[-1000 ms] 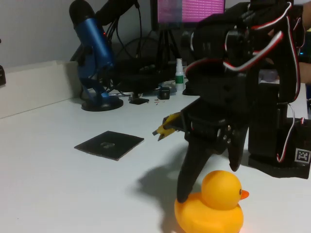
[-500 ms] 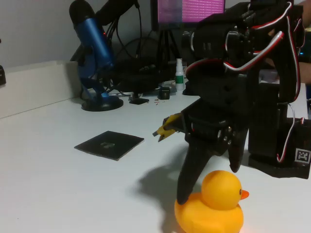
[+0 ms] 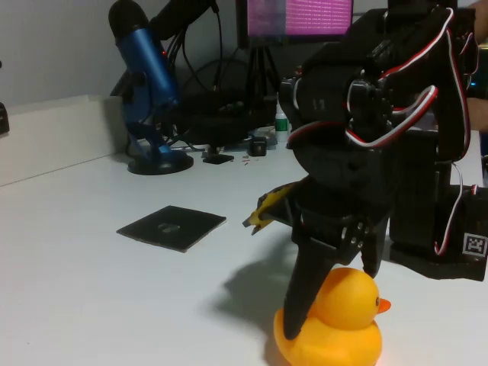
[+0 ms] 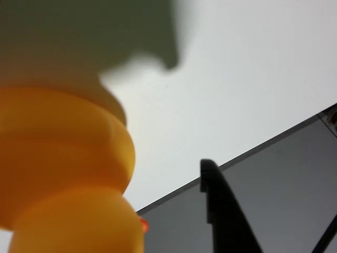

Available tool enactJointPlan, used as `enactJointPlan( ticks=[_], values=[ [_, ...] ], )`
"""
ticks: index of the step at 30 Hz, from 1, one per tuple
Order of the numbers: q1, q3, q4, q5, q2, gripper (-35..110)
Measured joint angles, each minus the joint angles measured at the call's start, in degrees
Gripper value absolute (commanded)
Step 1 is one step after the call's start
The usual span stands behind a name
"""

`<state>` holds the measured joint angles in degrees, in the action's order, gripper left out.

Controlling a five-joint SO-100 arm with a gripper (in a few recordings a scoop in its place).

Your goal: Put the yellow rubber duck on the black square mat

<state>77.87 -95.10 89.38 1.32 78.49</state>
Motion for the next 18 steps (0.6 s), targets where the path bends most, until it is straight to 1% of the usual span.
enactJointPlan(
  ticks=[7, 12, 18],
  values=[
    [0.26, 0.00, 0.00, 0.00, -0.09, 55],
    [4.22, 0.00, 0.00, 0.00, -0.18, 55],
    [4.83, 0.00, 0.00, 0.00, -0.18, 55]
  ],
)
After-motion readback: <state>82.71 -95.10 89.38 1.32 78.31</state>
